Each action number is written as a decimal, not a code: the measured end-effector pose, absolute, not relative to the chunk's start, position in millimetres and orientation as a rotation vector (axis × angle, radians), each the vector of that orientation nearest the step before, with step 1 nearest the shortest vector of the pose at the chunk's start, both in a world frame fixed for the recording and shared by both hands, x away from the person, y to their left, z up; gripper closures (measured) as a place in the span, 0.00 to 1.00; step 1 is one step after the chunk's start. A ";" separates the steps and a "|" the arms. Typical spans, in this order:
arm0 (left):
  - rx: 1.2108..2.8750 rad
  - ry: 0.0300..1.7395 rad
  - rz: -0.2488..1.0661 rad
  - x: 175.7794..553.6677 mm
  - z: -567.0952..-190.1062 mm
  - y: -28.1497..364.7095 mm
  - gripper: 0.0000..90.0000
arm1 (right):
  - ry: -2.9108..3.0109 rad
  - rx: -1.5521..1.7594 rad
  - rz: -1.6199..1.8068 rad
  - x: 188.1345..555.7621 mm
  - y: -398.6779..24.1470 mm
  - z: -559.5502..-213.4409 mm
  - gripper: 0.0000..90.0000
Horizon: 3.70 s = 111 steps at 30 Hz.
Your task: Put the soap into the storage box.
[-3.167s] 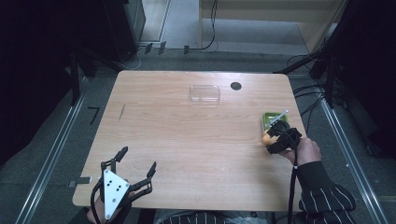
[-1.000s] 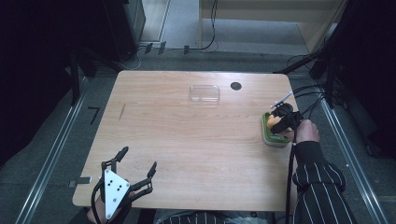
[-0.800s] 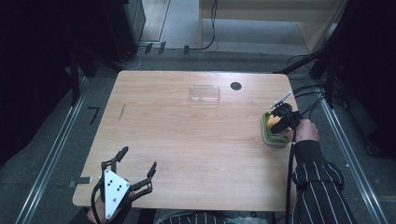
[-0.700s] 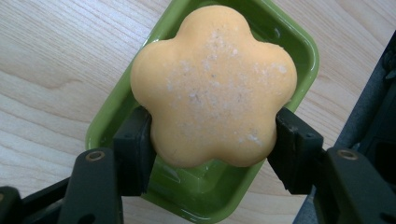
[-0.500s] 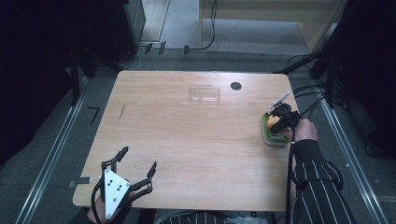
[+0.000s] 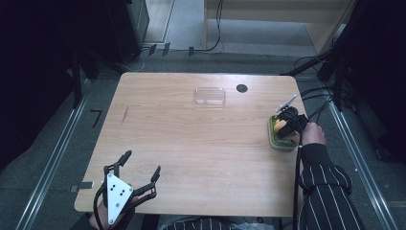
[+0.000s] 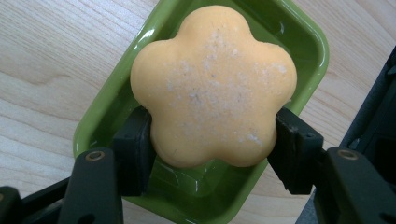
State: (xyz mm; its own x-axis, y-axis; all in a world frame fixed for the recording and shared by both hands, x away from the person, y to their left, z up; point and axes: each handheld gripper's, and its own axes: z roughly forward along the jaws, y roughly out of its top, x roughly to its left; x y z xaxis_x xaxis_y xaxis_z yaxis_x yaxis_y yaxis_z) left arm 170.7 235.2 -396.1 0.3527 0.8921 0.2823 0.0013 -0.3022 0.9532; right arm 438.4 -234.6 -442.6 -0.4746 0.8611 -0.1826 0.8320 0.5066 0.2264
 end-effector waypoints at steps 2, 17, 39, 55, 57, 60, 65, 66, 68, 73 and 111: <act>1.617 0.818 1.117 170.7 -396.1 235.1 0.14 | 2.477 1.433 0.152 438.4 -234.3 -443.4 0.45; 1.614 0.817 1.116 170.7 -396.2 235.2 0.14 | 2.492 1.419 0.136 439.7 -234.4 -449.4 0.44; 1.612 0.818 1.116 170.6 -396.2 235.1 0.14 | 2.506 1.405 0.128 439.7 -233.6 -451.7 0.42; 1.618 0.821 1.120 172.5 -396.1 234.3 0.14 | 2.508 1.382 0.101 441.1 -231.1 -453.0 0.39; 1.620 0.822 1.121 172.7 -396.3 234.3 0.14 | 2.504 1.385 0.095 441.4 -230.2 -453.1 0.39; 1.621 0.820 1.120 172.3 -396.3 233.9 0.14 | 2.500 1.382 0.092 441.8 -230.1 -452.5 0.38; 1.617 0.818 1.121 170.9 -395.9 234.2 0.14 | 2.483 1.397 0.108 439.7 -232.3 -448.4 0.37; 1.613 0.820 1.120 170.6 -395.8 234.3 0.14 | 2.480 1.406 0.109 439.1 -232.6 -448.0 0.37; 1.614 0.819 1.122 170.0 -395.6 234.4 0.14 | 2.478 1.404 0.119 437.7 -234.6 -446.3 0.35; 1.608 0.813 1.122 169.1 -395.3 234.2 0.14 | 2.461 1.422 0.148 430.8 -236.7 -438.2 0.30; 1.617 0.795 1.103 174.5 -395.8 231.0 0.14 | 2.637 1.226 0.224 343.0 -183.5 -417.2 0.06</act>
